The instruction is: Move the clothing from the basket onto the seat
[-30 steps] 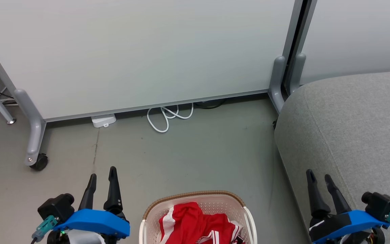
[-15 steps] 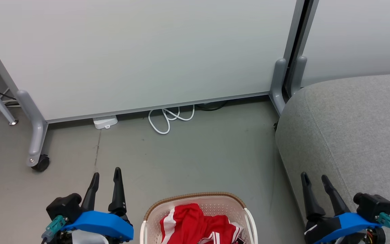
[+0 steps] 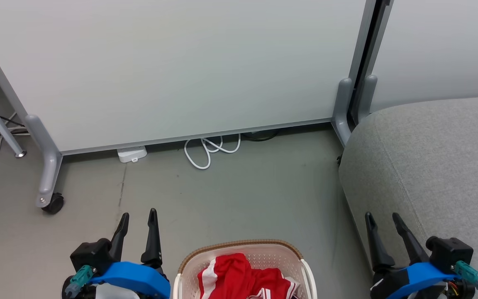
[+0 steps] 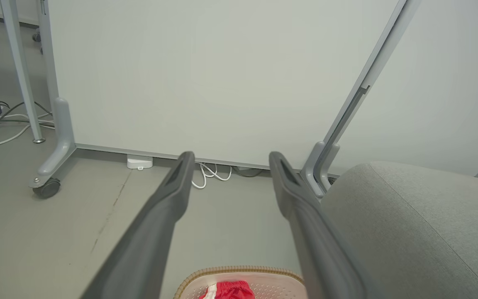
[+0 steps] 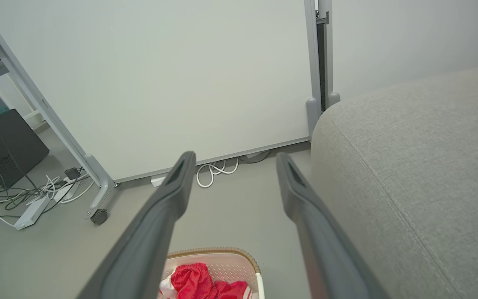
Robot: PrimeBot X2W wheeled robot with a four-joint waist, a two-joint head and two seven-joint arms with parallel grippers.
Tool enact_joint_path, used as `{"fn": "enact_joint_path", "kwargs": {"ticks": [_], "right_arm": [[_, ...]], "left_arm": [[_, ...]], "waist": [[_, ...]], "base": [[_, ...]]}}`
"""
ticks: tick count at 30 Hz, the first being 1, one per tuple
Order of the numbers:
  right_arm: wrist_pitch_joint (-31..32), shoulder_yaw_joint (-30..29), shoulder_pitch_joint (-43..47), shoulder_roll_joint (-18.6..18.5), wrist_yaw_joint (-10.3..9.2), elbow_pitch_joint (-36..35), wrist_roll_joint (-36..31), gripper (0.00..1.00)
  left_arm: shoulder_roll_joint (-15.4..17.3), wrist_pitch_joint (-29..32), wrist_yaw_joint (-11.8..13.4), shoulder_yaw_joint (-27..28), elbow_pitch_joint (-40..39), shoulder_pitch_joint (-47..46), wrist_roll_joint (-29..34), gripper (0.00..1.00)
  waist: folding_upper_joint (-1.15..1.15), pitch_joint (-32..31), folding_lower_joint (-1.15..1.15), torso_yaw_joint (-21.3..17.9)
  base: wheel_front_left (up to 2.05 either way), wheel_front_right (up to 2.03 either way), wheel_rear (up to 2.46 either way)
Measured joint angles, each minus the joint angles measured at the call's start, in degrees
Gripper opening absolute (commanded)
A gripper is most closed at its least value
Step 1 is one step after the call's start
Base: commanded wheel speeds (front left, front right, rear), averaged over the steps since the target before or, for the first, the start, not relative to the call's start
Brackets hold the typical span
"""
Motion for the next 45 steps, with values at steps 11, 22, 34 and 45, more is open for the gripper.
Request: {"fn": "enact_joint_path", "kwargs": {"ticks": [11,22,34,45], "right_arm": [[-1.3,0.2,0.0,0.0,0.01,0.0,-4.4,1.0],[-2.5,0.2,0.1,-0.1,0.07,-0.1,-8.4,1.0],[-3.0,0.4,0.1,-0.1,0.07,0.0,-9.4,1.0],[-3.0,0.8,0.0,-0.1,0.07,0.3,-8.8,1.0]], "left_arm": [[0.1,-1.2,0.5,-0.6,2.0,-0.4,3.4,1.0],[0.1,-2.4,1.0,-1.0,2.2,-0.5,6.0,1.0],[0.2,-2.7,1.1,-1.1,2.1,-0.5,7.0,1.0],[0.2,-2.7,1.2,-1.0,2.5,-0.5,7.0,1.0]], "waist": [[0.0,-0.2,0.0,0.3],[0.0,0.2,0.0,0.4],[0.0,0.6,0.0,0.2],[0.0,0.9,0.0,-0.1]], "base": [[0.0,0.0,0.0],[0.0,0.0,0.0],[0.0,0.0,0.0],[0.0,0.0,0.0]]}}
